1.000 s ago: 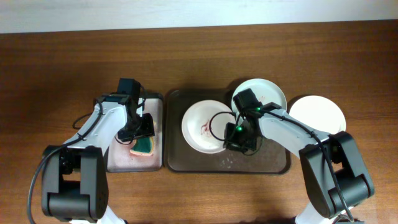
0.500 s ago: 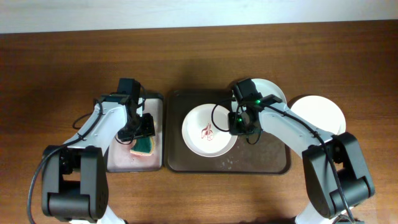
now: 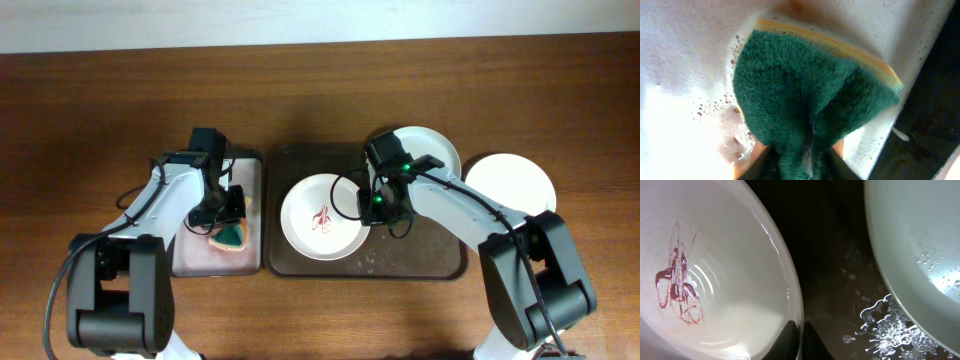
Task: Clean dirty plates on tray and stack at the side
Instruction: 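Scrub the pink plate with the sponge in the left gripper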
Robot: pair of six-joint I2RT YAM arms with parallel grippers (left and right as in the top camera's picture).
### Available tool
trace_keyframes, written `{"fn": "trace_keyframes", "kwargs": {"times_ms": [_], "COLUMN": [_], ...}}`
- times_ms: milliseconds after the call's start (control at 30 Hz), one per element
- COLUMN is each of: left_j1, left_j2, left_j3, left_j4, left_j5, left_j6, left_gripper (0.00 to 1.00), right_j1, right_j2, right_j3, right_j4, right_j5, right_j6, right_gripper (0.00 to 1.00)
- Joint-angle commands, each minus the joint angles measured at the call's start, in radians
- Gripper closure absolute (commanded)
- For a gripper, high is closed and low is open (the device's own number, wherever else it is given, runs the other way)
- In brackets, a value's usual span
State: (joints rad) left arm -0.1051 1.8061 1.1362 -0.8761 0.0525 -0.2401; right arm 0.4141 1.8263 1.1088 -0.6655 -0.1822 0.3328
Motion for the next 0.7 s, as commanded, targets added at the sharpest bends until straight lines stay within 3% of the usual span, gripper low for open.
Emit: {"fn": "trace_keyframes", "kwargs": {"times_ms": [0, 100, 133, 167, 200, 233, 433, 567, 667], "left_j1": [0.002, 0.002, 0.002, 0.002, 0.002, 0.002, 0.003, 0.003, 0.003], "left_j2": [-0.026, -0.026, -0.026, -0.026, -0.026, -0.026, -0.034, -0.138, -0.218], "left_j3": [-0.014, -0.053, -0.063, -0.069, -0.071, -0.071, -0.019, 0.045, 0.045], "left_j4": [-0.005, 0.005, 0.007, 0.01, 0.012, 0.016, 0.033, 0.037, 0.053], "left_j5": [0.011, 0.011, 0.011, 0.011, 0.011, 0.011, 0.011, 0.003, -0.081], "left_j6": [0.003, 0.003, 0.003, 0.003, 0.003, 0.003, 0.003, 0.003, 0.003], "left_gripper": [0.91, 0.98, 0.96, 0.75, 0.79, 0.99, 1.0, 1.0, 1.0], "right_j1": [0.007, 0.007, 0.007, 0.007, 0.007, 0.007, 0.007, 0.007, 0.007], "right_j2": [0.015, 0.015, 0.015, 0.015, 0.015, 0.015, 0.015, 0.015, 0.015], "right_j3": [-0.006, -0.006, -0.006, -0.006, -0.006, -0.006, -0.006, -0.006, -0.006], "right_j4": [-0.006, -0.012, -0.012, -0.012, -0.012, -0.012, -0.024, -0.027, -0.027], "right_j5": [-0.01, -0.01, -0.01, -0.01, -0.01, -0.01, -0.009, -0.009, -0.009], "right_j6": [-0.006, -0.007, -0.007, -0.007, -0.007, -0.007, -0.007, -0.007, -0.007], "right_gripper": [0.93, 0.92, 0.93, 0.93, 0.93, 0.93, 0.93, 0.93, 0.93]}}
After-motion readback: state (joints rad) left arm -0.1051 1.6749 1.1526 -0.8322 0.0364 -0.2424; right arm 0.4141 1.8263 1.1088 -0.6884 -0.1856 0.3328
